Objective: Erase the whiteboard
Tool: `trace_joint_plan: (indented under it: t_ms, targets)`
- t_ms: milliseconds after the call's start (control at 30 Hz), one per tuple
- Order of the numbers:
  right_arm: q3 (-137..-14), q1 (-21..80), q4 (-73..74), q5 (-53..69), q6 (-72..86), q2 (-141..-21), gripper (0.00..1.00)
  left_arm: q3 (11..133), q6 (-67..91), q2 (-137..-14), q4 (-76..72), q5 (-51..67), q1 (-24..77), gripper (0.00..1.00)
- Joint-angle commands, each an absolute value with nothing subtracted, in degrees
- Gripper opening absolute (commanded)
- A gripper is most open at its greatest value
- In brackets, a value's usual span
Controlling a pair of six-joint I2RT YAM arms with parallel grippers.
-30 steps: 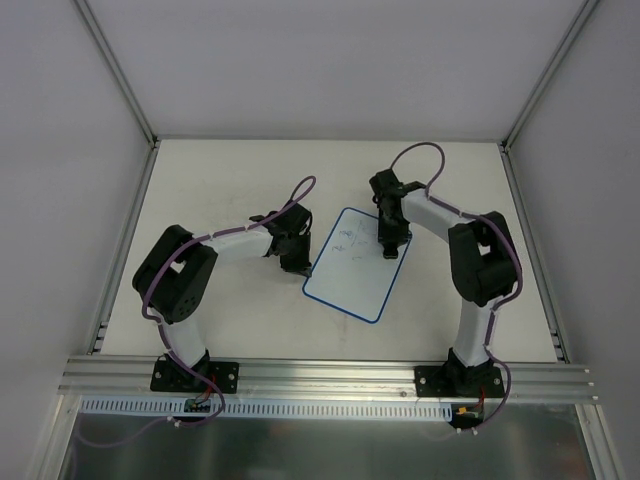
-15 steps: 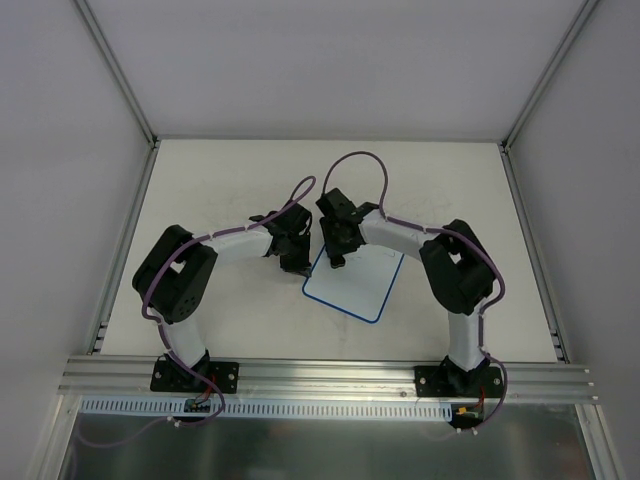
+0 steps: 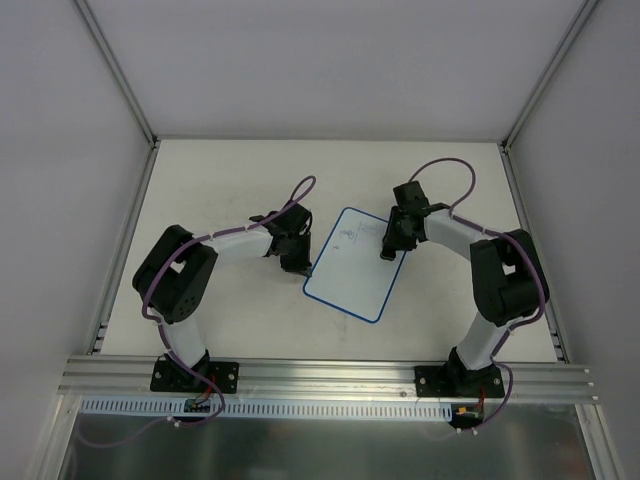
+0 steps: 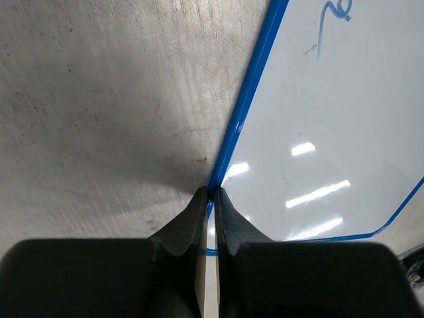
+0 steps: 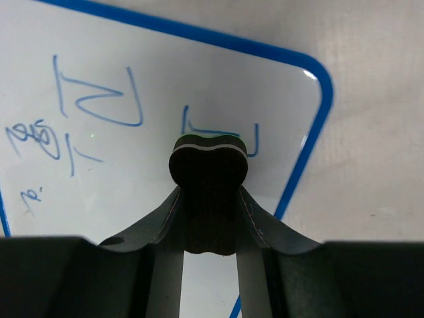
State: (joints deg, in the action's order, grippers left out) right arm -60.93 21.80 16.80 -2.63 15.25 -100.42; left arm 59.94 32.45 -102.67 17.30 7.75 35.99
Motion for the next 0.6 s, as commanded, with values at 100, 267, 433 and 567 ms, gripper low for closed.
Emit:
trace_joint_plan:
  t_ms: [100, 267, 433, 567]
  targets:
    - [-59.2, 19.4, 24.9, -9.0, 19.8, -98.4, 0.00, 55.1, 30.8, -107.5, 26.6, 1.1, 35.6, 0.00]
    - [-59.1, 19.2, 24.8, -7.7, 19.9, -98.9, 0.00, 54.8, 31.0, -107.1, 26.6, 1.1, 35.6, 0.00]
    - [-60.6, 23.9, 21.6, -1.4, 18.4, -101.2, 0.00, 55.1, 31.1, -107.4, 26.7, 1.3, 35.6, 0.00]
    - [-65.1, 30.8, 21.4, 3.4, 16.9, -105.3, 0.00, 55.2, 31.2, -107.4, 26.6, 1.4, 35.6, 0.00]
